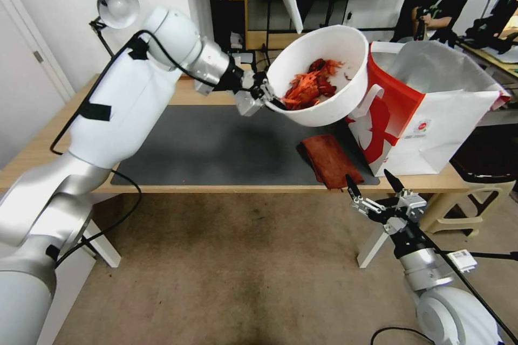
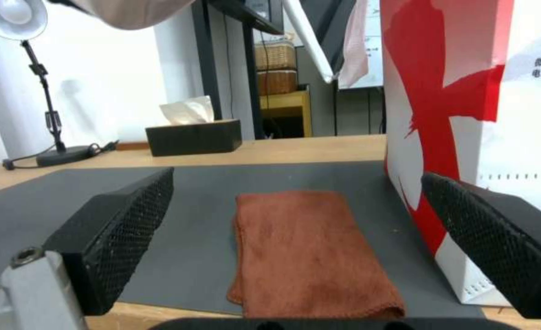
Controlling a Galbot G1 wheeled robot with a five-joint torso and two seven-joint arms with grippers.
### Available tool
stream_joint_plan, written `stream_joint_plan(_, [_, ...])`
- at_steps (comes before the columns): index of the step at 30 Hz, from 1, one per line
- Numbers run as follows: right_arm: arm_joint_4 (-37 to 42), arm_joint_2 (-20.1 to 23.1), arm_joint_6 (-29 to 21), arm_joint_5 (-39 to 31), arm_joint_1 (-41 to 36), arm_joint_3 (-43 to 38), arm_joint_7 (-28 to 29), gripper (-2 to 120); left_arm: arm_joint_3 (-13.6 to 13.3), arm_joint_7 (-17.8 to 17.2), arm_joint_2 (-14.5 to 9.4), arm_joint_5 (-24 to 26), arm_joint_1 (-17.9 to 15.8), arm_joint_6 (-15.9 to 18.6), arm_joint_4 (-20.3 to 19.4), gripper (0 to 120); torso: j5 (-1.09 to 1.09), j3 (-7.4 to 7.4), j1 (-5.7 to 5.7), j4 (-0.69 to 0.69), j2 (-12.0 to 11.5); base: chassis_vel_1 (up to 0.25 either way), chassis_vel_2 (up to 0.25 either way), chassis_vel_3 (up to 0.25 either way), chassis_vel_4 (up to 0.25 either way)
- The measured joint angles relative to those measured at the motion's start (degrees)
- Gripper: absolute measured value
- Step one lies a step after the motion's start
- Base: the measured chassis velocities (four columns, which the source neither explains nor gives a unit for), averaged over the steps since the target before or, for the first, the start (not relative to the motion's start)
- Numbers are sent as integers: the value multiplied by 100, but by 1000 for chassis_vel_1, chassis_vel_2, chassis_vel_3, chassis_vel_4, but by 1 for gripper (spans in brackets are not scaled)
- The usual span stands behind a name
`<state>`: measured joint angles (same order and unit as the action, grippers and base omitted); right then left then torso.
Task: Sweep shrimp from table into container with towel, then put container into takeout bag.
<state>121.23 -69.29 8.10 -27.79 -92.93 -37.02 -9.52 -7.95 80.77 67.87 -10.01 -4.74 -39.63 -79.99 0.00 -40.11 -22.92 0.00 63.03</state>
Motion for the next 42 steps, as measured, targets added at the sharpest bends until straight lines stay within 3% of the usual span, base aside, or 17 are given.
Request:
stream_joint_plan(14, [-53, -105, 19, 127, 43, 33, -23, 100, -137, -93, 728, -243, -757, -20, 887, 0, 0, 0, 0, 0, 0, 0, 0, 0, 0])
stream_joint_plan(23, [-69, -159, 69, 168, 11, 34, -37, 100, -123, -137, 1153, -397, -1015, -19, 1323, 0, -1, 0, 0, 1, 0, 0, 0, 0, 0])
stream_joint_plan(30, [-56, -176, 86, 213, -10, -1, -40, 100, -84, -194, 1668, -518, -1318, -48, 1765, 0, 1, 0, 0, 0, 0, 0, 0, 0, 0])
stream_joint_plan(31, [-53, -182, 98, 216, -19, -6, -40, 100, -63, -207, 1858, -564, -1416, -62, 1929, 0, 1, 0, 0, 0, 0, 0, 0, 0, 0])
stream_joint_plan(36, [-53, -191, 119, 230, -30, -7, -43, 100, -29, -218, 2072, -620, -1504, -90, 2105, 0, 1, 0, -1, 0, 0, 0, 0, 0, 0])
stream_joint_plan(39, [-52, -221, 135, 245, -34, -5, -47, 100, 20, -244, 2428, -729, -1613, -140, 2449, 0, 2, 0, 0, -4, 0, 0, 0, 0, 0])
stream_joint_plan(42, [-32, -236, 135, 247, -34, -3, -47, 100, 26, -254, 2465, -777, -1632, -165, 2603, 0, 2, 0, 0, -2, 0, 0, 0, 0, 0])
